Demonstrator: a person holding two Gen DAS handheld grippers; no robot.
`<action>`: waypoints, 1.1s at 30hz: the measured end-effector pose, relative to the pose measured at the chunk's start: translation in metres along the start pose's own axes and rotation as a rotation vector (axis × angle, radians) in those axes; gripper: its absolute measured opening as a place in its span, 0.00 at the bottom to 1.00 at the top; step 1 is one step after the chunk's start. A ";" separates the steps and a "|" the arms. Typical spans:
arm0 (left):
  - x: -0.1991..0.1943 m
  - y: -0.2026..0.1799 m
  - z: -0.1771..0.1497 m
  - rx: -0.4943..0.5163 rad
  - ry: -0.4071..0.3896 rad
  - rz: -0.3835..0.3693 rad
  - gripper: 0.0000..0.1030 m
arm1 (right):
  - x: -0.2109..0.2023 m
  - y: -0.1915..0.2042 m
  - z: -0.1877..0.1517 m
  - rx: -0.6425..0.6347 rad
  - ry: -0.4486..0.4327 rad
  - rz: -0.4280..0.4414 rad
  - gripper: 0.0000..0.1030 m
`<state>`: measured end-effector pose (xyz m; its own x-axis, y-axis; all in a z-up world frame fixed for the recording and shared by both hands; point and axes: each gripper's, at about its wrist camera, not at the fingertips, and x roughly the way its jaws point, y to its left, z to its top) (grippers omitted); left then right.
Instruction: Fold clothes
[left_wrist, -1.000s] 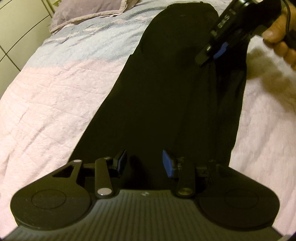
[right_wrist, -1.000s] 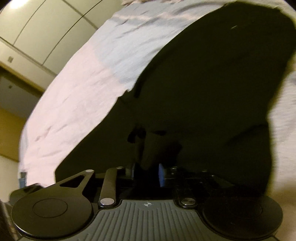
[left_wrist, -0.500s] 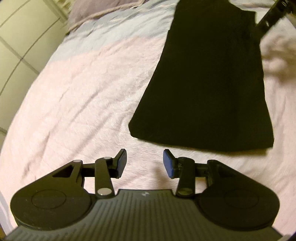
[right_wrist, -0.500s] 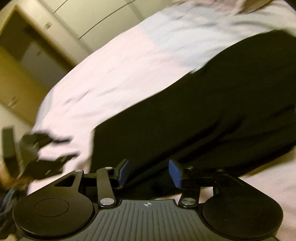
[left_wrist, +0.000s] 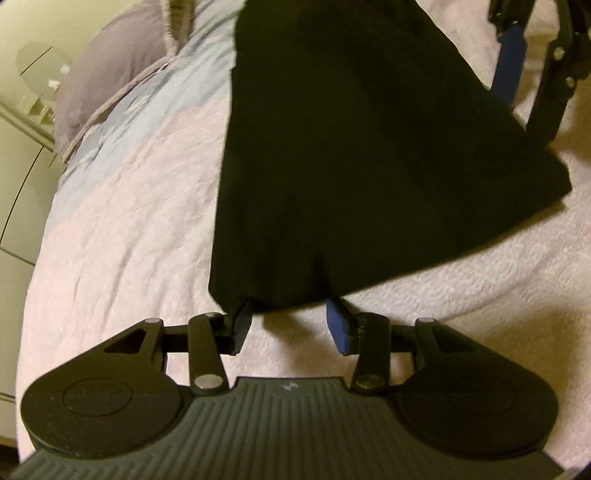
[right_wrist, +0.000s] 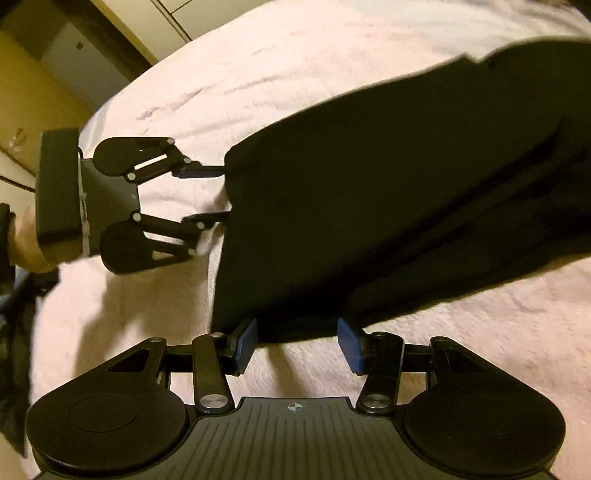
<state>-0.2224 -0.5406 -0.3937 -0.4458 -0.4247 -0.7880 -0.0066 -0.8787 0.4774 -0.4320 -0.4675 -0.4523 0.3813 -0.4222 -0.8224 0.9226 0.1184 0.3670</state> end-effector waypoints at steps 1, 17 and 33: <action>-0.006 0.001 -0.005 0.000 -0.006 0.008 0.40 | -0.009 0.011 -0.004 -0.056 -0.022 -0.032 0.50; -0.005 -0.018 -0.010 0.440 -0.134 0.110 0.64 | 0.039 0.075 -0.044 -0.990 0.002 -0.286 0.48; 0.026 0.008 0.032 0.515 -0.131 0.043 0.09 | -0.006 0.077 -0.016 -0.903 -0.165 -0.235 0.25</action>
<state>-0.2627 -0.5517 -0.3979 -0.5632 -0.3982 -0.7241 -0.4097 -0.6263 0.6632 -0.3619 -0.4410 -0.4262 0.2313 -0.6370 -0.7354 0.6967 0.6360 -0.3318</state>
